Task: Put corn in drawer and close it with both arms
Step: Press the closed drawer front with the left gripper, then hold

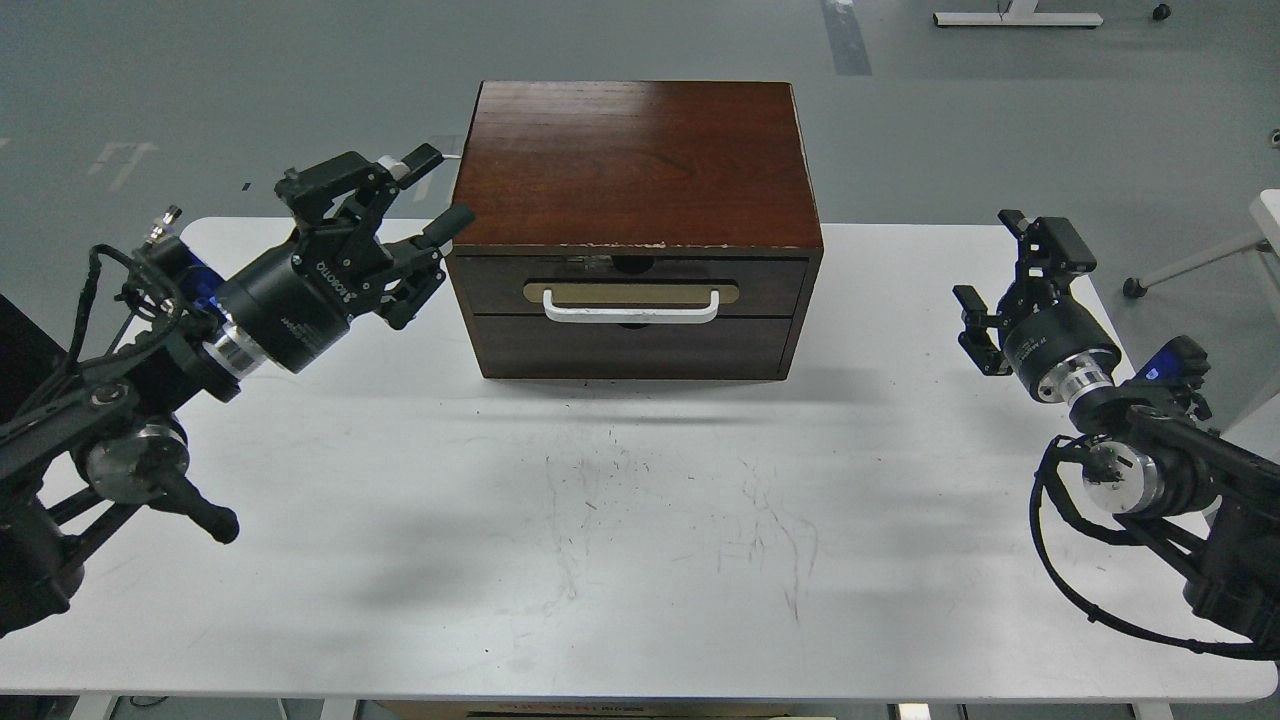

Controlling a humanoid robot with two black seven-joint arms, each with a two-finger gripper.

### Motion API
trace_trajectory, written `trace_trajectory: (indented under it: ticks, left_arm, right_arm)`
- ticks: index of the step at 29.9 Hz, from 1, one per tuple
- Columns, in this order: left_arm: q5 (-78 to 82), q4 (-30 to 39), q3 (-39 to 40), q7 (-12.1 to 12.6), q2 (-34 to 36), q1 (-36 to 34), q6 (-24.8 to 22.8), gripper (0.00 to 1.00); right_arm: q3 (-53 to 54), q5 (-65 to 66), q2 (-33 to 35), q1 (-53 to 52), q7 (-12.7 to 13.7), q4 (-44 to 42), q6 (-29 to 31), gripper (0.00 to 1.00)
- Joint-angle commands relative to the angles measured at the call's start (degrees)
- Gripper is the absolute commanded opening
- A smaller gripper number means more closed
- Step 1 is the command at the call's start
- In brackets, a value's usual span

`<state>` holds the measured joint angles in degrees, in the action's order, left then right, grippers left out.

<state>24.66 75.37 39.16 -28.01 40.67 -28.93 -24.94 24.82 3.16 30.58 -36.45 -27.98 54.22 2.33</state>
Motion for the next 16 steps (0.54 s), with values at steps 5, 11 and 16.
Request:
trace_trajectory:
  ticks: [5, 11, 16]
  left_arm:
    - [-6.6, -7.2, 0.9, 0.0, -0.6, 6.0, -0.1, 1.00]
    - [-6.6, -12.3, 0.9, 0.0, -3.3, 7.3, 0.0, 1.00]
    - [-6.5, -14.9, 0.3, 0.0, -5.1, 8.0, -0.3, 1.00]
  right_arm:
    - [0.1, -1.6, -1.4, 1.5, 0.0, -0.9, 5.1, 0.99]
    - [-1.0, -1.1, -2.5, 1.6, 0.0, -1.0, 5.1, 1.00]
    - [-0.7, -1.0, -2.6, 1.3, 0.0, -0.7, 5.3, 1.00]
